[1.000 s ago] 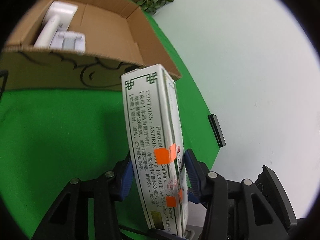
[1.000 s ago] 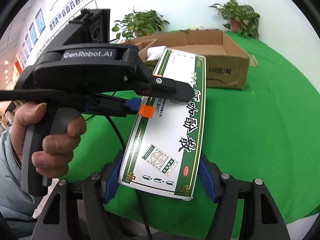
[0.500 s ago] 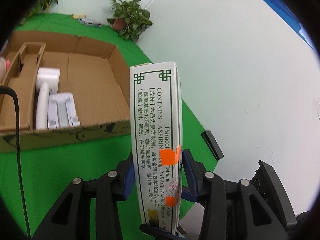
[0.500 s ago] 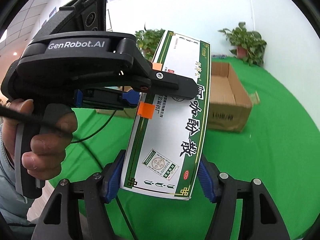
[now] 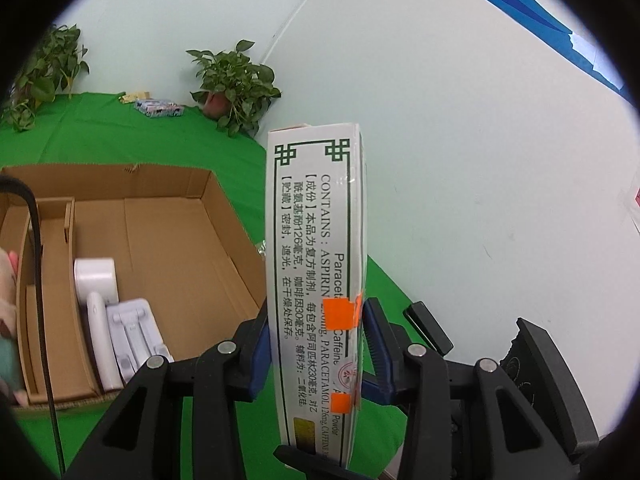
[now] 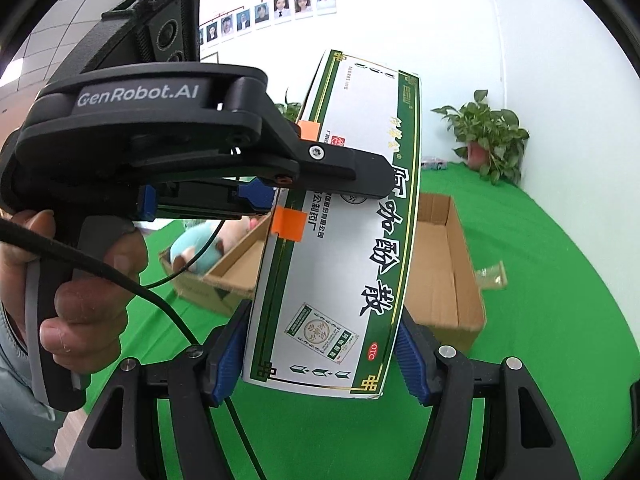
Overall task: Organize objects
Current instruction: 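Carry the medicine box with the right gripper over the large box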
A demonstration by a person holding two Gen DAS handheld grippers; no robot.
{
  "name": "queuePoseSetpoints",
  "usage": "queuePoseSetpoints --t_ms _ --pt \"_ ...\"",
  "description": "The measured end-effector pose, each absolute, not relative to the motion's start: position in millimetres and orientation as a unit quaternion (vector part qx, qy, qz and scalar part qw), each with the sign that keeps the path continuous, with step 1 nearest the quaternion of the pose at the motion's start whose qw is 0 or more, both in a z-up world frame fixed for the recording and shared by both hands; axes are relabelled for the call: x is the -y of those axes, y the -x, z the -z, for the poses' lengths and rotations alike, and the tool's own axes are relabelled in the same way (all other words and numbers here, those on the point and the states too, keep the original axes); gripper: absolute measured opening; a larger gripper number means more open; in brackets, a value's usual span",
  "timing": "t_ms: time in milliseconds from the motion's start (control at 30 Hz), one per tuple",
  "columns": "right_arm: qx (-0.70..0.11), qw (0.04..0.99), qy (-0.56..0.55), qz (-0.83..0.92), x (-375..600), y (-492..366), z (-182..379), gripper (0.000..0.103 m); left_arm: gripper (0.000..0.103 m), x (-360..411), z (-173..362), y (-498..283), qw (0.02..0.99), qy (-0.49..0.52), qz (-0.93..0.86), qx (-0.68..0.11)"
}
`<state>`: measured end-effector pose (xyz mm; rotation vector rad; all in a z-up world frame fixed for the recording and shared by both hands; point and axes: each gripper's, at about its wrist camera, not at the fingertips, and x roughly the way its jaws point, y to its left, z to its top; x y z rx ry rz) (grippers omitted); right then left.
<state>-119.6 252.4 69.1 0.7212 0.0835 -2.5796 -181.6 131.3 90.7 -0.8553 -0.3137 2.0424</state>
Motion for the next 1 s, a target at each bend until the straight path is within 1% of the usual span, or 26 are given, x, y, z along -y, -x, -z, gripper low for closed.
queuePoseSetpoints --t_ms 300,433,633,1000 --pt "-0.021 0.229 -0.243 0.942 -243 151 -92 0.063 0.040 -126 -112 197 0.436 0.328 -0.828 0.127" --pt "-0.018 0.231 -0.253 0.939 -238 169 -94 0.063 0.040 -126 -111 208 0.431 0.332 -0.830 0.129" --pt "-0.012 0.229 -0.276 0.933 -236 189 -86 0.063 0.040 -129 -95 228 0.427 0.354 -0.821 0.139" --pt "-0.005 0.232 -0.312 0.921 -243 242 -50 0.063 0.040 -138 -72 251 0.416 0.386 -0.809 0.153"
